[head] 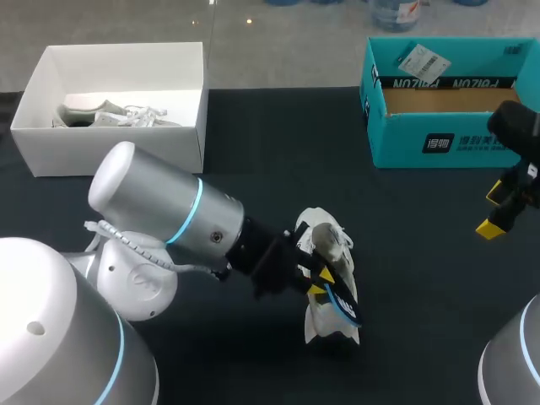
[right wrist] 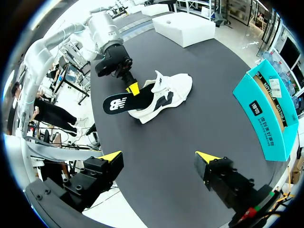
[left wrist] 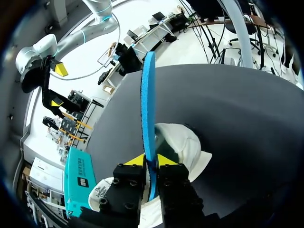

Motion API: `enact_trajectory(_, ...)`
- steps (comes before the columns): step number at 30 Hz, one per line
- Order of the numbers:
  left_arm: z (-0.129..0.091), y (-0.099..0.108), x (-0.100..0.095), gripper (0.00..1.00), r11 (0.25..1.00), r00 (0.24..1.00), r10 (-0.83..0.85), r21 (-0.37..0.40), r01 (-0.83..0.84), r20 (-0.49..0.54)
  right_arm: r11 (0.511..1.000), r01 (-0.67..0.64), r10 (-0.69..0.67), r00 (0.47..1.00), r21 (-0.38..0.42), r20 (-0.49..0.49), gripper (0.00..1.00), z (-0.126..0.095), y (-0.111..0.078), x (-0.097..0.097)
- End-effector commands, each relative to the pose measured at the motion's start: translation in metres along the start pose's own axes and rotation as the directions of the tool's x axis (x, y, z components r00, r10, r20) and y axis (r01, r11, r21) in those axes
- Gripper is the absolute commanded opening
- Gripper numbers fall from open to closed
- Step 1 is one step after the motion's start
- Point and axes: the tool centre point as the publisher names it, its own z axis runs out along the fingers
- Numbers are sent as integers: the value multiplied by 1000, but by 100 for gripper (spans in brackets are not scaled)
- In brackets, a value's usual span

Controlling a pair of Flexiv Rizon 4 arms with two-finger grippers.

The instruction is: Take the shoe out of the shoebox, open the shoe tongue, remove and reinsert the insole, then place the shoe into the shoebox

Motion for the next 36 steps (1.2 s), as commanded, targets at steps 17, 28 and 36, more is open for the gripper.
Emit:
enact_trajectory(17,12,36,2,0,998,1000,2,-65,-3,-10,1000,-1,1,1000,4,-1,100,1,1,-1)
enact_trajectory(28,13,39,1,0,997,1000,-8,-79,8,1,1000,-1,1,1000,4,-1,100,1,1,-1)
enact_trajectory(36,1,28,0,47,998,1000,-8,-61,9,19,1000,-1,1,1000,4,-1,100,1,1,-1)
